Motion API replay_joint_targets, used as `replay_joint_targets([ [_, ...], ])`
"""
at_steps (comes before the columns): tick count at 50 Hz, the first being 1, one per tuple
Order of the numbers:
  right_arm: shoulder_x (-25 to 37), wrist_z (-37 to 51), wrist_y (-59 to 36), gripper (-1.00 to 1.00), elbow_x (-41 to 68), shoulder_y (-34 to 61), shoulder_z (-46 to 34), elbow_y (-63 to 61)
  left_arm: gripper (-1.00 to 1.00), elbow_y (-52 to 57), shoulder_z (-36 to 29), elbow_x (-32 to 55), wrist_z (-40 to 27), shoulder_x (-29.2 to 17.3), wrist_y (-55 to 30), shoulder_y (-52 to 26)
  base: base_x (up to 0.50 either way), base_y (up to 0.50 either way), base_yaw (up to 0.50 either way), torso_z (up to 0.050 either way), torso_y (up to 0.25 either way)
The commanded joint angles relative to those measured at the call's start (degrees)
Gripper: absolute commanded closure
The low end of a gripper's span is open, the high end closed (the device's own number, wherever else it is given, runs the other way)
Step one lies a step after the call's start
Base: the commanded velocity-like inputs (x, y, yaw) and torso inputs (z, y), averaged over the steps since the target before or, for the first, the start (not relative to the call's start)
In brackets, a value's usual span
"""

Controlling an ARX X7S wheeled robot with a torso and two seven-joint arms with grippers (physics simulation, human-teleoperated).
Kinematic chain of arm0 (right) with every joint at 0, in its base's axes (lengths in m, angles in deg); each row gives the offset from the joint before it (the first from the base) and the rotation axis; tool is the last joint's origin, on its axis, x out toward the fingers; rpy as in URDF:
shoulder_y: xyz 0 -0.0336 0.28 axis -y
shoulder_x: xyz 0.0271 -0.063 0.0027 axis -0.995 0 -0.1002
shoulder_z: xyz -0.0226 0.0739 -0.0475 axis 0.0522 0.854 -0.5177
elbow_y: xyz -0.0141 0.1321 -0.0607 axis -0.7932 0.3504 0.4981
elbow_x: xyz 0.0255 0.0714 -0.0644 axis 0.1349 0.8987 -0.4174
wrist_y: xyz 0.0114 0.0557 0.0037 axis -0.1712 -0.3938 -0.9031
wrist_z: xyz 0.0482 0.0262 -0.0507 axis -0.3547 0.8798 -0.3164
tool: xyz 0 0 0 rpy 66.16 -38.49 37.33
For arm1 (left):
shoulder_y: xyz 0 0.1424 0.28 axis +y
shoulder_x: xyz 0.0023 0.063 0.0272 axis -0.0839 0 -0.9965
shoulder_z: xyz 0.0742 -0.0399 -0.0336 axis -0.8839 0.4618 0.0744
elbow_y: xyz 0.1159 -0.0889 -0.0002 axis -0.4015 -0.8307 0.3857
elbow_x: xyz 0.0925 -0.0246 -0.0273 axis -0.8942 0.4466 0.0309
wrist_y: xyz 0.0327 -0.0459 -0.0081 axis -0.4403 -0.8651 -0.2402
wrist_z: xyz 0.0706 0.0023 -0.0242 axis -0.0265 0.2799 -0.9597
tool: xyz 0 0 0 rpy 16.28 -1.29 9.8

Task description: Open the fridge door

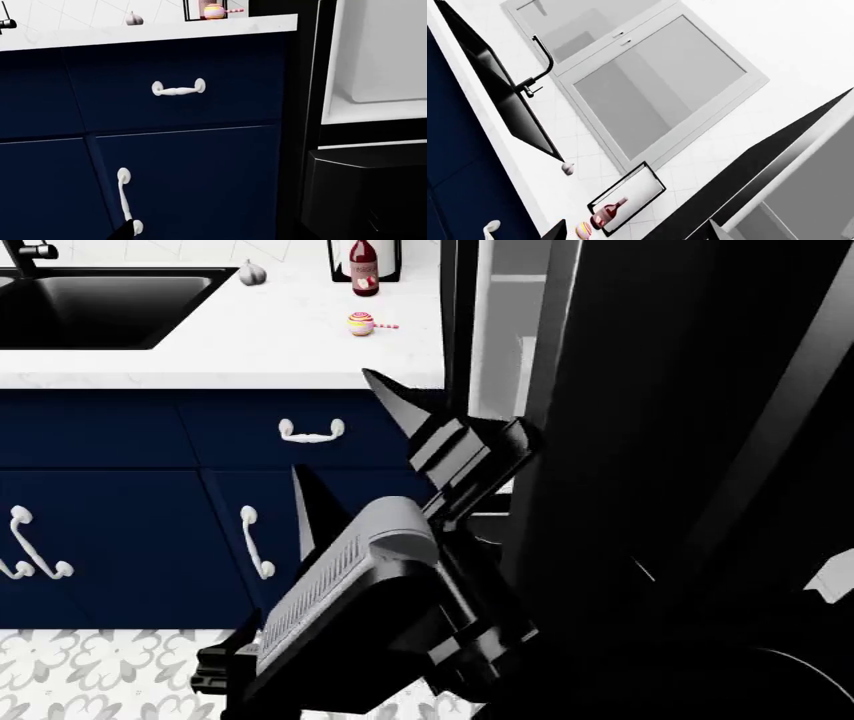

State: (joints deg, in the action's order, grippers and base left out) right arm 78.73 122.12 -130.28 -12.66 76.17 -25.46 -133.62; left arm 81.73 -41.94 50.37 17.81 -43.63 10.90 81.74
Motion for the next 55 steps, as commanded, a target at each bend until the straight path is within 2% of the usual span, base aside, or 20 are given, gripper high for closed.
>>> replay_joint_targets([
  [1, -2.6, -1.6, 1.2, -1.0, -7.5, -0.4, -8.1, 3.7, -1.0, 0.3, -0.2, 0.3, 0.0, -0.2, -0.3, -0.1, 0.0, 0.0, 0.0, 0.0, 0.0],
  [13, -6.4, 0.4, -2.5, -1.0, -10.9, 1.1, -14.2, 5.8, -1.0, 0.1, -0.4, 0.4, 0.1, -0.4, 0.3, -0.1, 0.0, 0.0, 0.0, 0.0, 0.0],
  [22, -6.8, -1.0, 0.1, -1.0, -11.5, 1.1, -14.0, 8.2, -1.0, 0.2, -0.5, 0.6, 0.1, -0.5, 0.5, 0.0, 0.0, 0.0, 0.0, 0.0, 0.0],
  [29, -4.1, -5.5, 10.2, -1.0, -8.4, -2.6, -6.3, 12.3, -1.0, -0.2, -0.7, 0.5, -0.1, -0.5, 0.8, -0.1, 0.0, 0.0, 0.0, 0.0, 0.0],
  [39, -2.1, -17.7, 27.8, -1.0, 4.4, -10.7, 8.7, 23.6, -1.0, -0.2, -0.8, 0.6, -0.3, -0.5, 0.5, -0.3, 0.0, 0.0, 0.0, 0.0, 0.0],
  [50, -6.6, -27.1, 35.2, -1.0, 16.3, -13.8, 18.6, 41.4, -1.0, -0.4, -0.9, 0.7, -0.6, -0.5, 0.5, -0.4, 0.0, 0.0, 0.0, 0.0, 0.0],
  [55, -7.1, -29.5, 36.3, -1.0, 15.8, -14.6, 18.5, 46.4, -1.0, -0.3, -1.0, 0.8, -0.6, -0.6, 0.5, -0.3, 0.0, 0.0, 0.0, 0.0, 0.0],
])
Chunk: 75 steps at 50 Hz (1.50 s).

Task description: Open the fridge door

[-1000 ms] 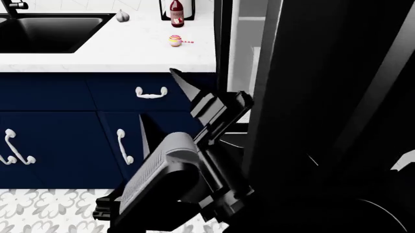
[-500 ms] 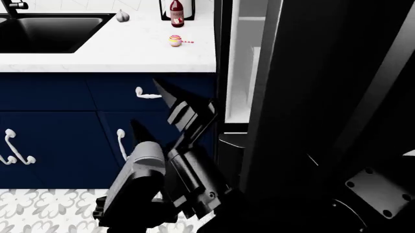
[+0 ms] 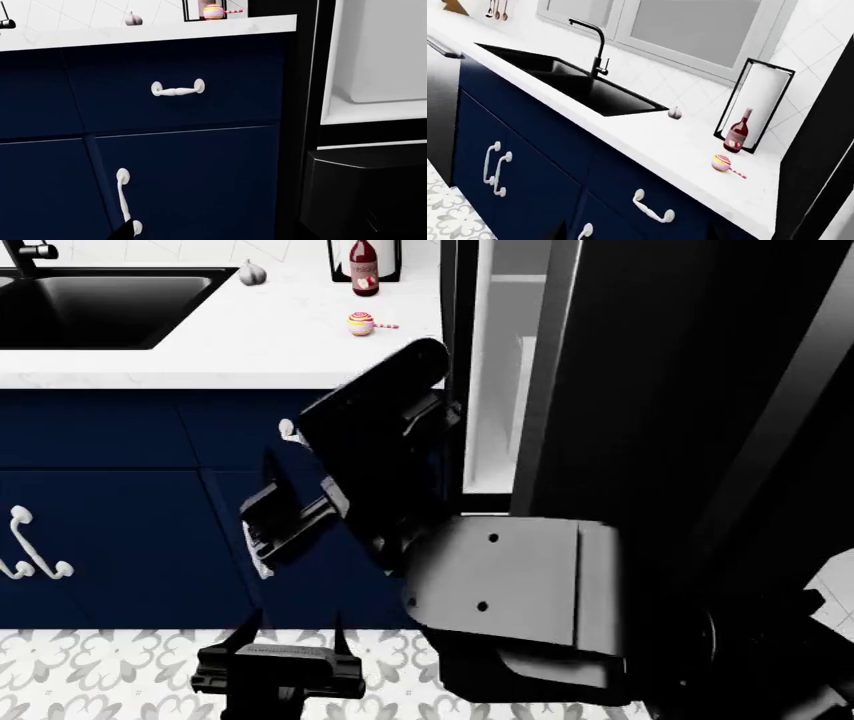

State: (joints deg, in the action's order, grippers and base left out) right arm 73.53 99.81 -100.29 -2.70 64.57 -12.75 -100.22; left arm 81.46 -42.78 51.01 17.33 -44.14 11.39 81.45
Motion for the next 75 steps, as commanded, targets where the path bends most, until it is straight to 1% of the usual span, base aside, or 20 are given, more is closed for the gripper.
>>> replay_joint_targets([
  [1, -1.9, -7.6, 6.6, -1.0, 5.5, -3.2, 5.8, 14.1, -1.0, 0.0, -0.1, 0.2, -0.1, -0.1, 0.0, -0.1, 0.0, 0.0, 0.0, 0.0, 0.0],
  [8, -2.3, -8.2, 7.0, -1.0, 1.6, -3.2, 3.7, 20.3, -1.0, 0.1, -0.2, 0.3, -0.2, -0.2, -0.1, -0.1, 0.0, 0.0, 0.0, 0.0, 0.0],
  [17, -3.8, -5.1, 7.1, -1.0, -5.1, -2.3, 0.5, 29.3, -1.0, 0.0, -0.4, 0.3, -0.4, -0.2, -0.1, -0.1, 0.0, 0.0, 0.0, 0.0, 0.0],
  [26, -4.2, -5.3, 8.0, -1.0, -7.6, -2.1, -0.7, 33.3, -1.0, 0.0, -0.5, 0.5, -0.4, -0.4, -0.1, -0.2, 0.0, 0.0, 0.0, 0.0, 0.0],
  [34, -4.4, -3.7, 8.5, -1.0, -7.4, -2.3, 0.5, 35.5, -1.0, -0.1, -0.6, 0.5, -0.5, -0.4, -0.2, -0.3, 0.0, 0.0, 0.0, 0.0, 0.0],
  [51, -5.4, 5.7, 9.9, -1.0, -8.0, -2.6, 4.6, 41.2, -1.0, 0.1, -0.9, 0.9, -0.6, -0.6, -0.7, -0.5, 0.0, 0.0, 0.0, 0.0, 0.0],
  [59, -5.2, 10.6, 8.7, -1.0, -8.2, -3.2, 5.1, 40.7, -1.0, 0.1, -0.9, 1.0, -0.8, -0.7, -0.8, -0.6, 0.0, 0.0, 0.0, 0.0, 0.0],
  [66, -4.9, 15.2, 5.0, -1.0, -7.5, -3.5, 4.9, 40.4, -1.0, 0.0, -1.0, 1.2, -0.7, -0.8, -0.6, -0.6, 0.0, 0.0, 0.0, 0.0, 0.0],
  [75, 1.0, 17.9, 1.7, -1.0, -4.5, -5.9, 5.5, 30.2, -1.0, 0.5, -1.1, 1.1, -1.1, -0.9, -0.5, -0.3, 0.0, 0.0, 0.0, 0.0, 0.0],
])
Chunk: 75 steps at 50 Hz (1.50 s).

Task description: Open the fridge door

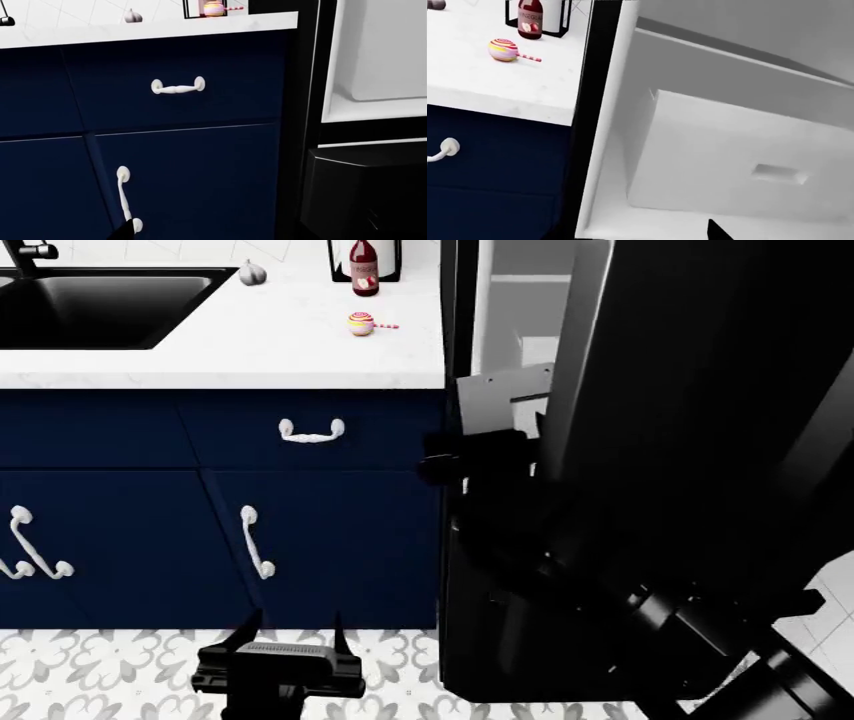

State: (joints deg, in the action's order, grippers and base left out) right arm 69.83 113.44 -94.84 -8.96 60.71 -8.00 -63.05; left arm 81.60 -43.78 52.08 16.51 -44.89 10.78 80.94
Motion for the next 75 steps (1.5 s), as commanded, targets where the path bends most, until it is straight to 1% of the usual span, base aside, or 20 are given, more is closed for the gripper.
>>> replay_joint_targets([
  [1, 5.4, 4.5, -3.9, -1.0, 2.0, -2.4, 0.8, -8.0, -1.0, 0.4, -0.1, 0.0, -0.3, -0.1, 0.1, 0.2, 0.0, 0.0, 0.0, 0.0, 0.0],
  [11, 12.3, 3.3, -3.7, -1.0, 4.9, -5.3, 2.3, -15.7, -1.0, -0.1, -0.1, 0.2, -0.4, -0.1, 0.4, 0.1, 0.0, 0.0, 0.0, 0.0, 0.0],
  [18, 15.8, 2.4, -4.2, -1.0, 8.9, -6.5, 5.0, -17.1, -1.0, -0.3, -0.2, 0.3, -0.4, -0.1, 0.4, -0.1, 0.0, 0.0, 0.0, 0.0, 0.0],
  [32, 21.5, 2.5, -2.9, -1.0, 9.8, -8.2, 7.6, -18.3, -1.0, -0.3, -0.4, 0.4, -0.6, -0.2, 0.1, -0.2, 0.0, 0.0, 0.0, 0.0, 0.0],
  [45, 28.0, 3.5, -0.8, -1.0, 11.8, -12.2, 10.6, -22.3, -1.0, -0.4, -0.6, 0.1, -1.2, -0.3, 0.1, -0.2, 0.0, 0.0, 0.0, 0.0, 0.0],
  [54, 31.1, 4.0, 0.6, -1.0, 11.9, -14.2, 11.8, -23.9, -1.0, -0.4, -0.7, 0.3, -1.2, -0.3, 0.1, -0.2, 0.0, 0.0, 0.0, 0.0, 0.0],
  [60, 33.2, 3.3, 3.1, -1.0, 11.2, -16.9, 12.6, -24.4, -1.0, -0.3, -0.8, 0.4, -1.2, -0.4, 0.1, -0.2, 0.0, 0.0, 0.0, 0.0, 0.0],
  [75, 40.0, 3.0, 11.9, -1.0, 13.4, -27.1, 17.4, -26.5, -1.0, 0.1, -1.2, 0.7, -1.0, -0.7, -0.3, -0.2, 0.0, 0.0, 0.0, -0.001, 0.0],
])
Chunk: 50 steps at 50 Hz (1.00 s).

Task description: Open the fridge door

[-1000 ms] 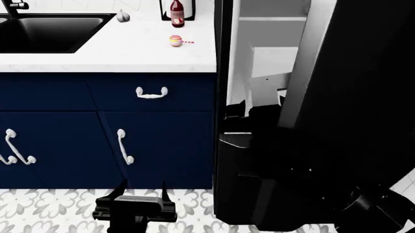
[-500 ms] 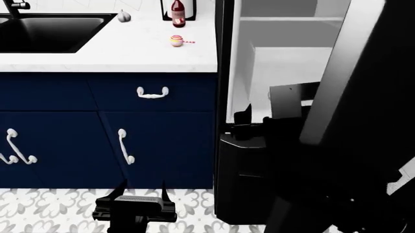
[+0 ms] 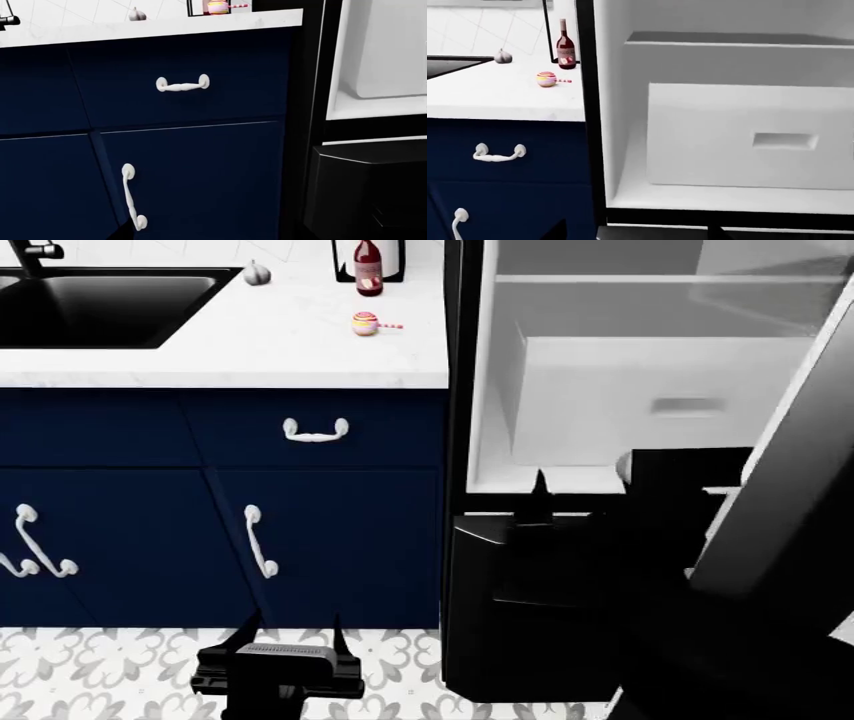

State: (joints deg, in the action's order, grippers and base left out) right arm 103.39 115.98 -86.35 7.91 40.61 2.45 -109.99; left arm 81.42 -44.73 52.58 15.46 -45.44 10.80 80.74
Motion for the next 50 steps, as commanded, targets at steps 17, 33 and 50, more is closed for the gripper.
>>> replay_joint_targets([
  [17, 14.8, 1.0, 13.8, -1.0, -1.5, -20.0, 12.2, 22.3, -1.0, 0.1, -0.7, -0.6, -0.6, -0.3, -0.5, -0.2, 0.0, 0.0, 0.0, -0.001, 0.0],
  [33, 16.7, 0.9, 16.8, -1.0, -0.9, -24.0, 13.5, 24.1, -1.0, 0.4, -1.0, -0.7, -1.3, -0.4, -1.1, -0.4, 0.0, 0.0, 0.0, -0.002, 0.0],
  [50, 21.7, 2.0, 22.7, -1.0, 2.1, -32.4, 16.7, 25.3, -1.0, 0.0, -1.1, -0.7, -1.4, -0.5, -0.9, -0.5, 0.0, 0.0, 0.0, -0.002, 0.0],
])
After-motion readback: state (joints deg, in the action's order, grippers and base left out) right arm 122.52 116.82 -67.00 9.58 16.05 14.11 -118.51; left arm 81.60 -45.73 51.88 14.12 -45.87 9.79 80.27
